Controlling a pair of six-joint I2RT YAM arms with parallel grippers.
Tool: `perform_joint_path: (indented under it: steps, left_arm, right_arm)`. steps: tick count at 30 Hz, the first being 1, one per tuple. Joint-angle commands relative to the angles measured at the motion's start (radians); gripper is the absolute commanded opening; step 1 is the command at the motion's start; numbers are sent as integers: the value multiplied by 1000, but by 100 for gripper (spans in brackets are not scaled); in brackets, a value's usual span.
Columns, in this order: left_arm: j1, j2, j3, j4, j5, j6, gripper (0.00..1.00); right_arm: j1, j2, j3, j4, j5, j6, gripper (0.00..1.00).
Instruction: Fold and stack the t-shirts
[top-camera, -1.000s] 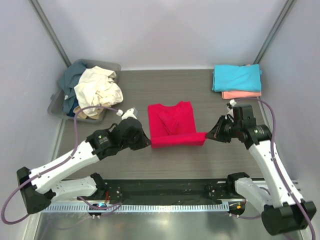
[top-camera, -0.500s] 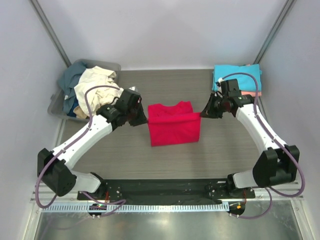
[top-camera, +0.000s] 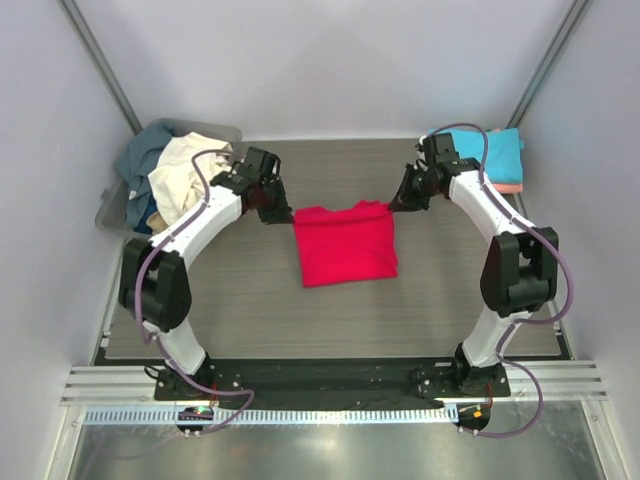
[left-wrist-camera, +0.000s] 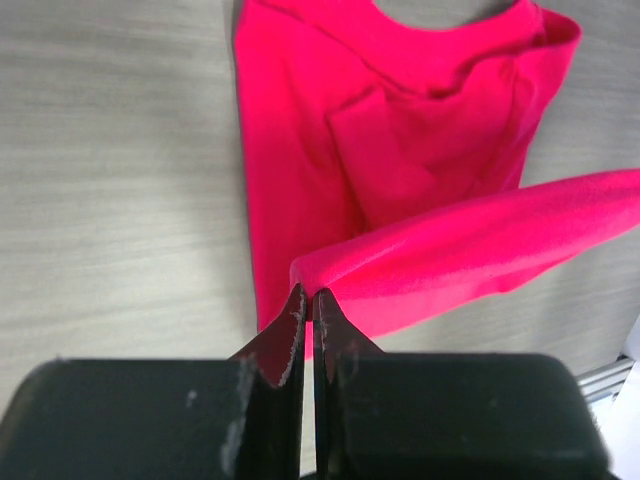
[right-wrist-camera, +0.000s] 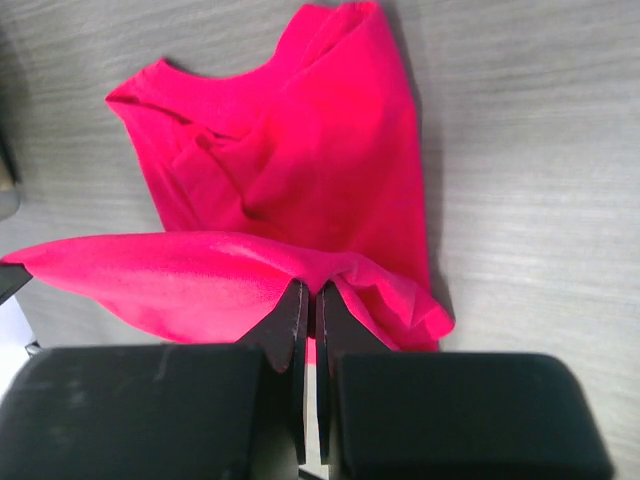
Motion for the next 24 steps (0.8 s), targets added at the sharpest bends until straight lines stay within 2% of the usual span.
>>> perform_joint_path:
  steps: [1, 14, 18, 22, 23, 24]
  left_arm:
    - [46, 57, 72, -18, 15, 54, 0]
    - [108, 310, 335, -36, 70, 71, 0]
    - [126, 414, 460, -55, 100, 92, 0]
    - [144, 594, 692, -110, 122, 108, 1]
    - [152, 696, 827, -133, 133, 115, 8]
    - [158, 750, 912, -159, 139, 109, 15]
  right_arm:
    - [-25, 36, 84, 41, 82, -13, 1]
    - [-41, 244, 261, 52, 74, -1, 1]
    - [-61, 321, 342, 49, 85, 11, 1]
    - [-74, 436, 480, 50, 94, 34, 1]
    - [-76, 470, 520, 49, 90, 37, 7]
    - [-82, 551, 564, 49, 71, 42, 19]
